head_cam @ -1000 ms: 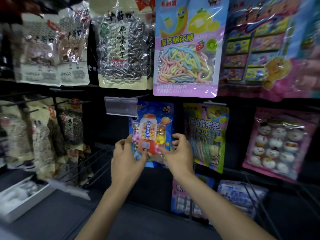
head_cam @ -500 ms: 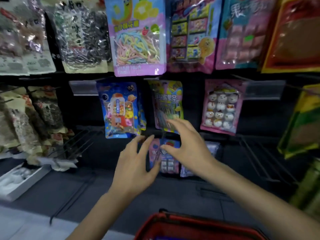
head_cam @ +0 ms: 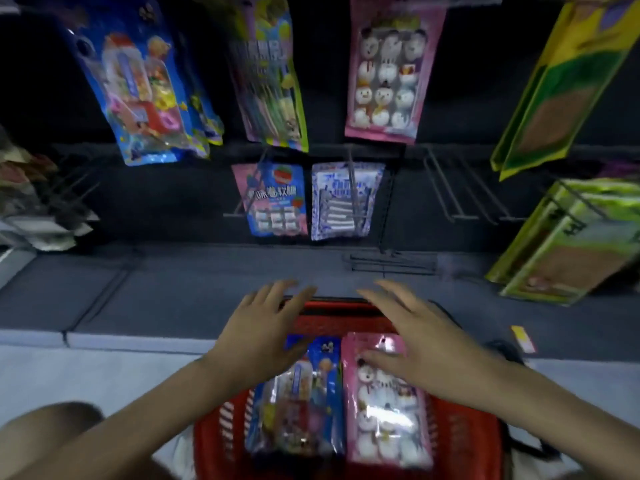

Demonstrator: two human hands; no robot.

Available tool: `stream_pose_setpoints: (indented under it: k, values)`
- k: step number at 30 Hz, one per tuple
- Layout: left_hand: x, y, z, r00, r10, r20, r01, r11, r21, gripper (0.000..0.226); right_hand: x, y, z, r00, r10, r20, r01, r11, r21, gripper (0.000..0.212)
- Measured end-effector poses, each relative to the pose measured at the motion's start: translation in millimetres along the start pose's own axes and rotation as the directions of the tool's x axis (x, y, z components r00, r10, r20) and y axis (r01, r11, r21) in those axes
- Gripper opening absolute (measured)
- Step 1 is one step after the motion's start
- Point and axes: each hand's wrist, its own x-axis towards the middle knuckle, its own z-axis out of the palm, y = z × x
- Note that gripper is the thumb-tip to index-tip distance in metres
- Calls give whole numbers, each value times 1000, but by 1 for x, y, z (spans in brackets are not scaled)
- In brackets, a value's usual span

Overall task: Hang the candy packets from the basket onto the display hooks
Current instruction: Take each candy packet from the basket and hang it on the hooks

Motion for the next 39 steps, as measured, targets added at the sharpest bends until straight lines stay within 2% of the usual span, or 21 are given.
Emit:
stream_pose_setpoints:
  k: [3, 7, 11, 15, 18, 20, 21, 24, 28, 30, 32, 34, 39]
  values:
    - [-10, 0, 43, 987, 8, 162, -8, 1000, 0, 73, -3, 13, 33, 995, 33, 99, -30, 999, -24, 83]
    - [-15, 10, 86, 891, -97, 444, 67, 994, 81, 79, -5, 29, 74, 968, 88, 236, -63, 992, -109, 81]
    - [-24, 10, 110, 836, -195, 512, 167, 981, 101, 79, -5, 35, 103, 958, 67, 279, -8, 978, -209, 85]
    - [-35, 4, 135, 757, -333, 562, 320, 939, 126, 86, 3, 30, 117, 903, 93, 420, 0, 976, -218, 84]
    - [-40, 0, 154, 673, -445, 591, 508, 859, 69, 99, 7, 28, 119, 902, 81, 425, 19, 974, -226, 83]
    - [-39, -1, 164, 576, -504, 644, 670, 742, -18, 103, 8, 26, 121, 904, 90, 418, 10, 972, -233, 83]
    - [-38, -1, 166, 525, -517, 676, 731, 681, -46, 102, 9, 26, 122, 908, 90, 410, 10, 971, -237, 82]
    - [-33, -3, 172, 465, -567, 680, 802, 595, -52, 86, 8, 26, 124, 904, 92, 417, 20, 966, -256, 81]
    - [-27, -3, 169, 460, -660, 594, 854, 513, -91, 67, 7, 29, 125, 891, 111, 440, 20, 959, -283, 80]
    - [-25, 2, 160, 439, -661, 608, 891, 409, -199, 70, 5, 31, 125, 890, 121, 440, 15, 956, -294, 81]
    - [-23, 4, 156, 430, -611, 664, 901, 339, -271, 49, 4, 32, 123, 889, 128, 440, 8, 956, -294, 80]
    - [-20, 7, 147, 445, -568, 693, 894, 323, -310, 25, 4, 33, 122, 890, 129, 438, 4, 957, -290, 78]
    - [-10, 1, 120, 509, -472, 720, 859, 332, -389, 24, 5, 34, 120, 893, 131, 430, -3, 958, -286, 74]
